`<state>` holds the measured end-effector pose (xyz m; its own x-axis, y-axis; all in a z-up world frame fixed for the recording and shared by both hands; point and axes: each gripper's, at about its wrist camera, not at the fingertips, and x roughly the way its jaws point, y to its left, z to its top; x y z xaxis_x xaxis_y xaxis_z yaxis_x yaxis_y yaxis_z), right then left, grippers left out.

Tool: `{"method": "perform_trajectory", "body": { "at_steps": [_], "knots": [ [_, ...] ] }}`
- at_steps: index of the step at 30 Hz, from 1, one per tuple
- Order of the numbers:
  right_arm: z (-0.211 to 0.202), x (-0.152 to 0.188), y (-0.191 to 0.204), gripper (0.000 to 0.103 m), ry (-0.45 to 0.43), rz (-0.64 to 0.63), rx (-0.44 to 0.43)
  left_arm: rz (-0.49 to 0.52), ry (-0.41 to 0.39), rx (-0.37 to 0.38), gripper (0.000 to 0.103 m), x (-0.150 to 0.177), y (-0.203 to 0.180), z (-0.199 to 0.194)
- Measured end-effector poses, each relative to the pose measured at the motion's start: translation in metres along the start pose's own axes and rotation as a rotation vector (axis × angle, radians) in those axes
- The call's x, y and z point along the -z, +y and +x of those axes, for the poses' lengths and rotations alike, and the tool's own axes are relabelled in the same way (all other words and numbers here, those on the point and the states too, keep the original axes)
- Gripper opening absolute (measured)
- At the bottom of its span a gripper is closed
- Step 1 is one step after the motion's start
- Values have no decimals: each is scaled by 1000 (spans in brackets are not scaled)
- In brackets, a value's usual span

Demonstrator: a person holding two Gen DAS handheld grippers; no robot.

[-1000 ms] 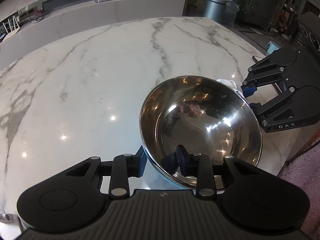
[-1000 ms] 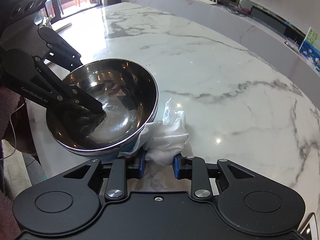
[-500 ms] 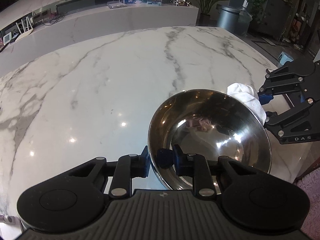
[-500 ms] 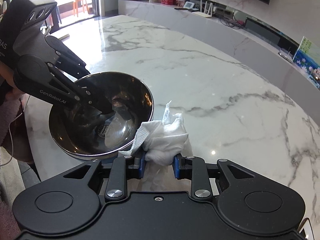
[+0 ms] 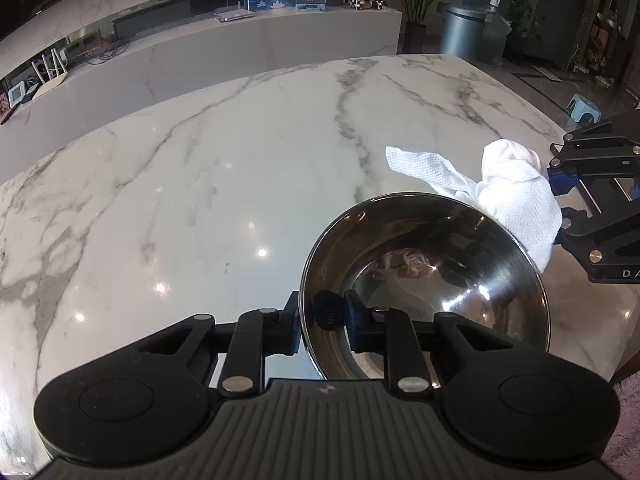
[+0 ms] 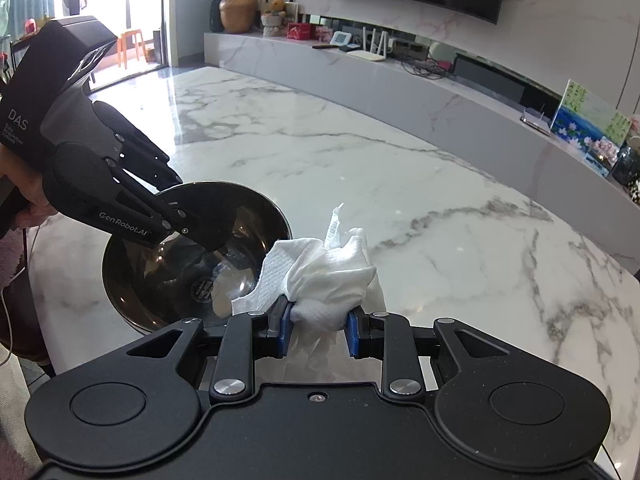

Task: Clean bowl
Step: 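Press the cloth against the bowl's outer base with the right gripper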

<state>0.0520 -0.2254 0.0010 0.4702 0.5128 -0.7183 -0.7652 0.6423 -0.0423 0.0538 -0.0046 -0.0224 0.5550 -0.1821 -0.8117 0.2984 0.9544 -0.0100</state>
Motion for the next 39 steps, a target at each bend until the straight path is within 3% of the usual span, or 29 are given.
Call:
{"method": "perform_trajectory", "body": {
  "at_steps": [10,17,34,39],
  "knots": [
    [16,8,14,25,106,-66,-42,87,-50,30,20,10,1,-3],
    [19,11,17,25,122,-72,-44,126,-101,38,20,16,2,-5],
    [15,16,15,25,134,-96,-84,167,-46,205,22,18,25,-22],
    [18,16,17,25,149,-97,-77,101,-50,190,25,19,32,-31]
  ]
}}
